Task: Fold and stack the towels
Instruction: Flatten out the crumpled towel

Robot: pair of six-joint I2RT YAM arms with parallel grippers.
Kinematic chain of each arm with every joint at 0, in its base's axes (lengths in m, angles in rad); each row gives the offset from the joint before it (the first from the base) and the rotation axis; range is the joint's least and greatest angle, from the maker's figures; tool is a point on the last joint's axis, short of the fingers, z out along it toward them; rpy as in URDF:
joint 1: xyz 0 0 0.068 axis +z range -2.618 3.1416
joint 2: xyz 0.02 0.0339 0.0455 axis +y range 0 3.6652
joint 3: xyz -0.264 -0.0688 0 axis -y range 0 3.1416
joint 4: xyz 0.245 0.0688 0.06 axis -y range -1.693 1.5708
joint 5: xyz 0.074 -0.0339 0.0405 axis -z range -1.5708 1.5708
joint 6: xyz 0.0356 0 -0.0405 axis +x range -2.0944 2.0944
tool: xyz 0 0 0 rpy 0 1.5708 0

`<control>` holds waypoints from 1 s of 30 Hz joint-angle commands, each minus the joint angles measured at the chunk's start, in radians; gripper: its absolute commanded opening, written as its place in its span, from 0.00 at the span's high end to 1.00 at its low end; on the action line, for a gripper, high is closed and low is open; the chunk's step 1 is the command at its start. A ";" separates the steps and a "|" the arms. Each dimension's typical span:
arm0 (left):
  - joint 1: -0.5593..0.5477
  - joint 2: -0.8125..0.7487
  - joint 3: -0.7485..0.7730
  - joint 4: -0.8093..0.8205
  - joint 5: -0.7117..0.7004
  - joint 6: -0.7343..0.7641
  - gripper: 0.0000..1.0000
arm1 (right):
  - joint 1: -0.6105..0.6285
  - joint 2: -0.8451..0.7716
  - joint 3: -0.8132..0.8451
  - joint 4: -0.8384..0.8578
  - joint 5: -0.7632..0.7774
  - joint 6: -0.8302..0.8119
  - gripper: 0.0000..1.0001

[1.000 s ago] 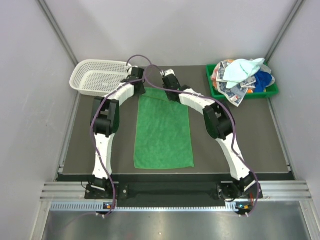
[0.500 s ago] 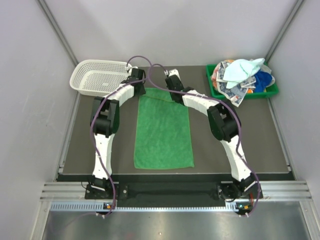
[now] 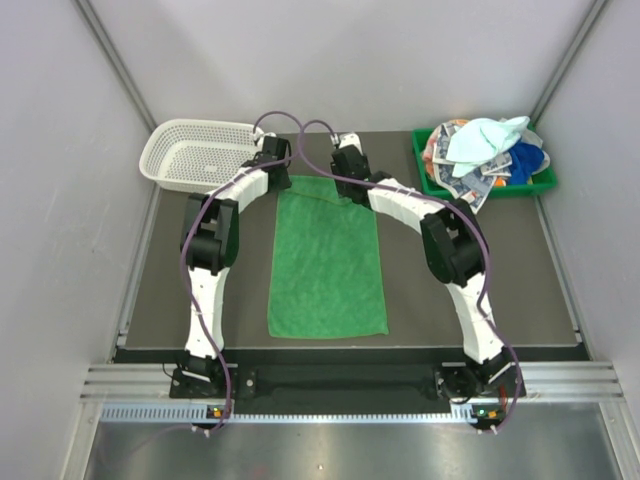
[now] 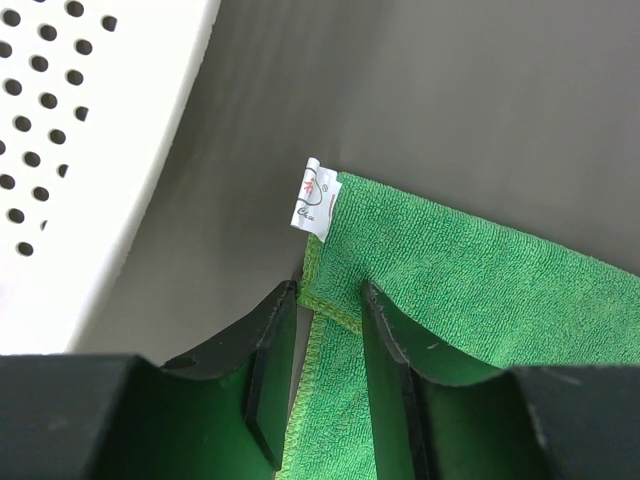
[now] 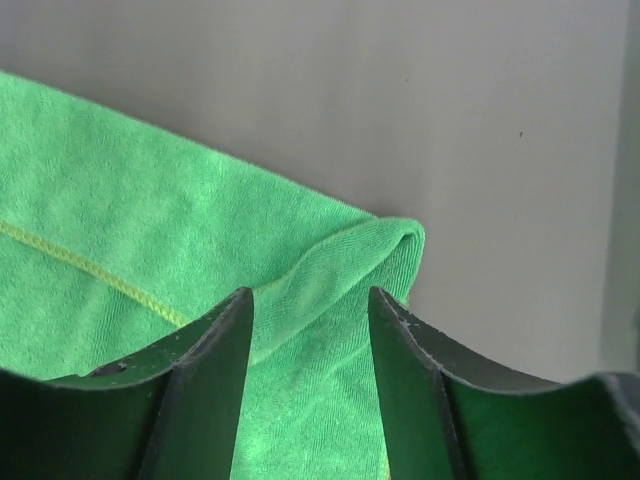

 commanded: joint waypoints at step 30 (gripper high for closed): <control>0.004 -0.070 0.026 0.050 0.013 0.007 0.62 | 0.042 0.063 0.083 -0.071 0.057 0.028 0.61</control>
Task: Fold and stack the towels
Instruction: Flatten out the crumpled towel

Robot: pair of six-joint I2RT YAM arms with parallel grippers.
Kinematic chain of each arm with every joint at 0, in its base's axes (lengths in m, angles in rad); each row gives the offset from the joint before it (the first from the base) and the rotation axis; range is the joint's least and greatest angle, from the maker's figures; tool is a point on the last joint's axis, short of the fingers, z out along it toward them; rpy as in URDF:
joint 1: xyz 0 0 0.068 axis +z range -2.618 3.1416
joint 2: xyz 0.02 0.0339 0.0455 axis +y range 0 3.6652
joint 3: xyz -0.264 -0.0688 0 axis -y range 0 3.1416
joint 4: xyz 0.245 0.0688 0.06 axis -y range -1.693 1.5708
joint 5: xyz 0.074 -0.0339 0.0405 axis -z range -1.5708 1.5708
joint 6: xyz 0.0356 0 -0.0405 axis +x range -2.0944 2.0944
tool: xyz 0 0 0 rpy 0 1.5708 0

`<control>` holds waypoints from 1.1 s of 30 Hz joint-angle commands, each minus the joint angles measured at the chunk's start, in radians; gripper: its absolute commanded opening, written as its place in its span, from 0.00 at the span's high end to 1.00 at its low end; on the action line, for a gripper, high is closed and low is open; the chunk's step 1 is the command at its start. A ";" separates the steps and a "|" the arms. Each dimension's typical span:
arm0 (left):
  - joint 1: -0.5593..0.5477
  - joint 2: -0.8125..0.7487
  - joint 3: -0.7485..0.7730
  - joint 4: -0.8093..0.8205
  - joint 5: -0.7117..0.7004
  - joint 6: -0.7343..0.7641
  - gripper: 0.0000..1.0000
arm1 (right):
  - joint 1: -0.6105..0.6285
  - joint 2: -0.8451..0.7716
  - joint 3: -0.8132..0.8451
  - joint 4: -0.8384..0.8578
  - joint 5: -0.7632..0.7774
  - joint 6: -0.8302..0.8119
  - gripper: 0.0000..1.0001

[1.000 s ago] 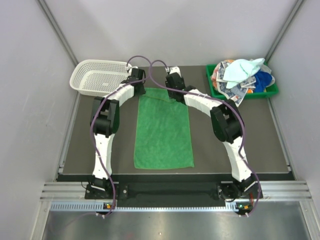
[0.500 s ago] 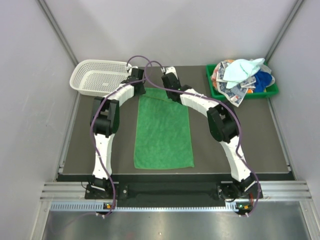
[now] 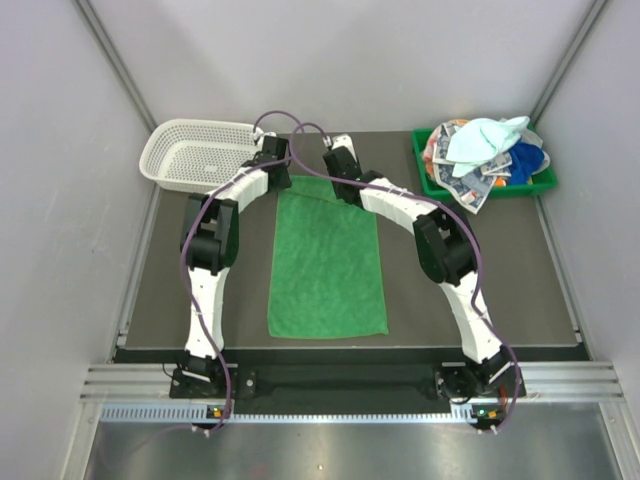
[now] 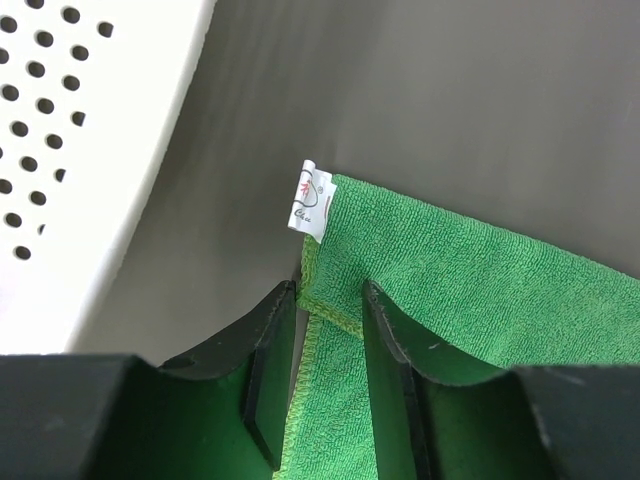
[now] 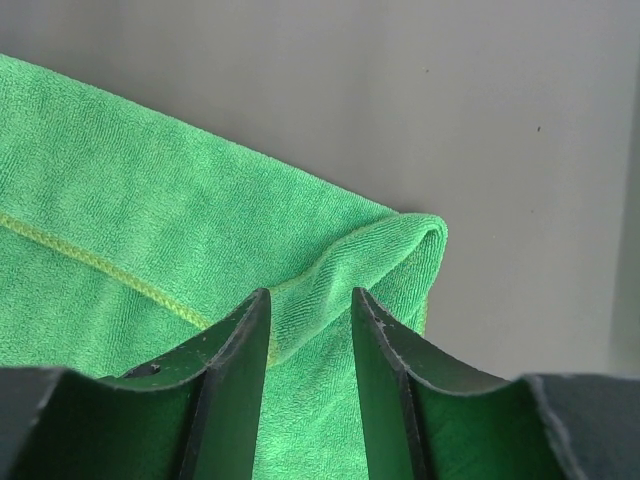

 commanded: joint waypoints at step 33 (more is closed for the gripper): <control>0.004 -0.040 0.028 0.054 -0.044 0.009 0.69 | -0.013 -0.009 -0.080 0.043 -0.038 0.089 0.81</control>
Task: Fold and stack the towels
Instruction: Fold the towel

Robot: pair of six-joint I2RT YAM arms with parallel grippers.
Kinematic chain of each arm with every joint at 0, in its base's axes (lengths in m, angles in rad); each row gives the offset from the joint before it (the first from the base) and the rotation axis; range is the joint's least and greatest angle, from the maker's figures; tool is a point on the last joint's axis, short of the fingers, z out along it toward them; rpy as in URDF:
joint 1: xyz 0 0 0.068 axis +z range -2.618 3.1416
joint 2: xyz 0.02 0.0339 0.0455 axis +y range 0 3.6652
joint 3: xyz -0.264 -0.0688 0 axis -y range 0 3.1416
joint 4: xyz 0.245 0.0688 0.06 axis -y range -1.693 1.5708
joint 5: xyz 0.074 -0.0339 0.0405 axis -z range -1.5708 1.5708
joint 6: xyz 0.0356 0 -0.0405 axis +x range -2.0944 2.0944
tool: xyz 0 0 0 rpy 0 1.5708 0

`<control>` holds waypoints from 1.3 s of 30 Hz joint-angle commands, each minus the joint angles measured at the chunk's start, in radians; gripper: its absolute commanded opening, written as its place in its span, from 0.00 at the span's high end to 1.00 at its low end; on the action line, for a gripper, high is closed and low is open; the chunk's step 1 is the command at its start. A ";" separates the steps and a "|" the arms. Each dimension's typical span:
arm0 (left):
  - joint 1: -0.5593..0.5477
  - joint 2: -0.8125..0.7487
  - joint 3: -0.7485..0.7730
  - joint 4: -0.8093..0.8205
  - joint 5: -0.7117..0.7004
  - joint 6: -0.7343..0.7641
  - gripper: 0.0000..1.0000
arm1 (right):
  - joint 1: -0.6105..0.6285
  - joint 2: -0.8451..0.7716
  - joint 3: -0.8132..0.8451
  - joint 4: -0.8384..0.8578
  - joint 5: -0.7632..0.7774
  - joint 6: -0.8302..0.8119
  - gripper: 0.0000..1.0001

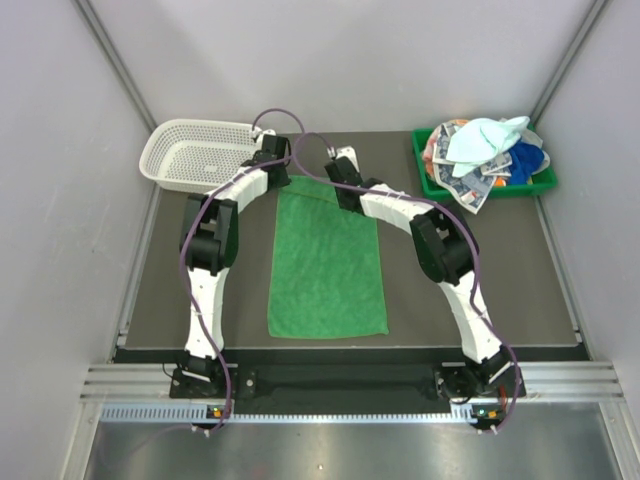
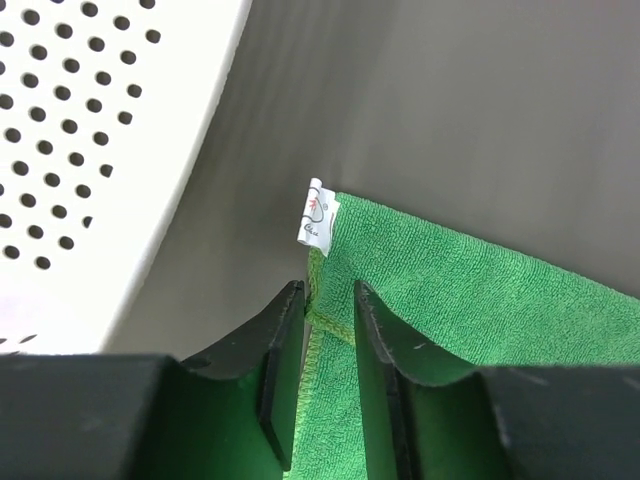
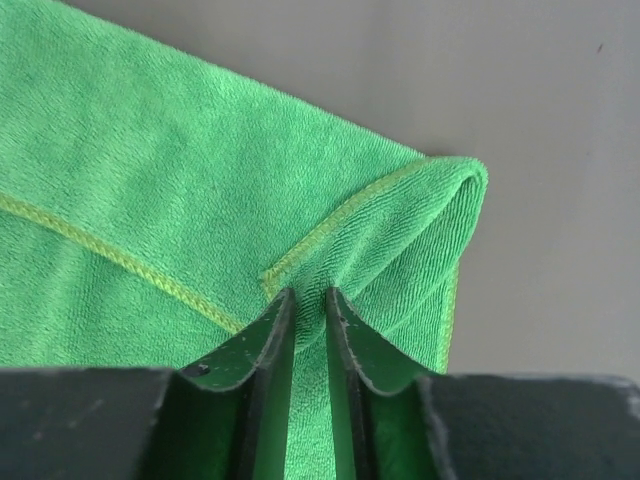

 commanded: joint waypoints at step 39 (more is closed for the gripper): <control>-0.015 -0.254 0.005 0.100 -0.005 0.028 1.00 | -0.185 -0.296 -0.067 0.121 -0.302 0.183 1.00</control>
